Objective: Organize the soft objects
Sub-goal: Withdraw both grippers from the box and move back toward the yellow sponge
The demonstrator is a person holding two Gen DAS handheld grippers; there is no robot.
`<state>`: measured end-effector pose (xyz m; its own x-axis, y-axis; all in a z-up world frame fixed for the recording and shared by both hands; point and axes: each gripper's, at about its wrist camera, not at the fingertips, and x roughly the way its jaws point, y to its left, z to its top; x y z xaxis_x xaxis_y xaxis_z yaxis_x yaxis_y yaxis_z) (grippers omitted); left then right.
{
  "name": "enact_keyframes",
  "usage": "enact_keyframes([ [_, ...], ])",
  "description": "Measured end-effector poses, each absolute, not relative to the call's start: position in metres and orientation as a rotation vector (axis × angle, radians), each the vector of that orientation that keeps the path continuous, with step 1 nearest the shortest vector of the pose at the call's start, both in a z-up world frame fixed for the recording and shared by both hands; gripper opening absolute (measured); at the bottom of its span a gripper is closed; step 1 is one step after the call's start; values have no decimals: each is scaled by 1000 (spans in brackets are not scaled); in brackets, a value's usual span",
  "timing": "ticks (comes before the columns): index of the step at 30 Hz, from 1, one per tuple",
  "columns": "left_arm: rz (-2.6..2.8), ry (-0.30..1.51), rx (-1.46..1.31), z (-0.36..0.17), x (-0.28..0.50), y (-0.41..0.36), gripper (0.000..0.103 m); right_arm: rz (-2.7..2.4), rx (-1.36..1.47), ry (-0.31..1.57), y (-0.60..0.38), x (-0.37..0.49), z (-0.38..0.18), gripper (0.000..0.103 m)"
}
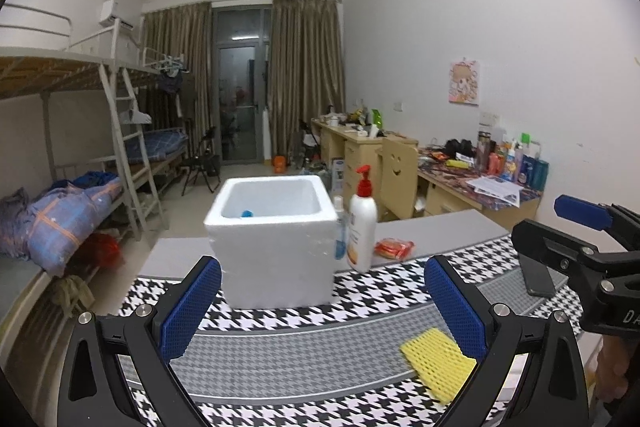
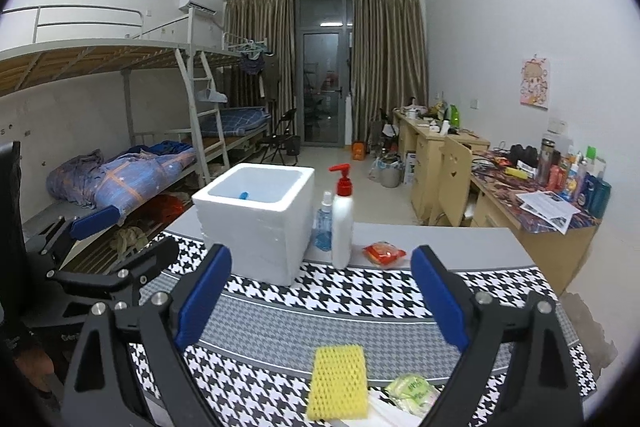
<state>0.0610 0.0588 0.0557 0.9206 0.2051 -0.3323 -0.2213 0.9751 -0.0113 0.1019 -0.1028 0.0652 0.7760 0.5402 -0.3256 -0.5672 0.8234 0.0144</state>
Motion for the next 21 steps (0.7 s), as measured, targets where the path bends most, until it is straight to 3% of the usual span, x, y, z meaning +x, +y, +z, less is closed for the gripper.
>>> enact_keyframes([
  [21, 149, 339, -77, 25, 72, 31, 102, 480, -25, 355, -148, 108, 29, 94],
])
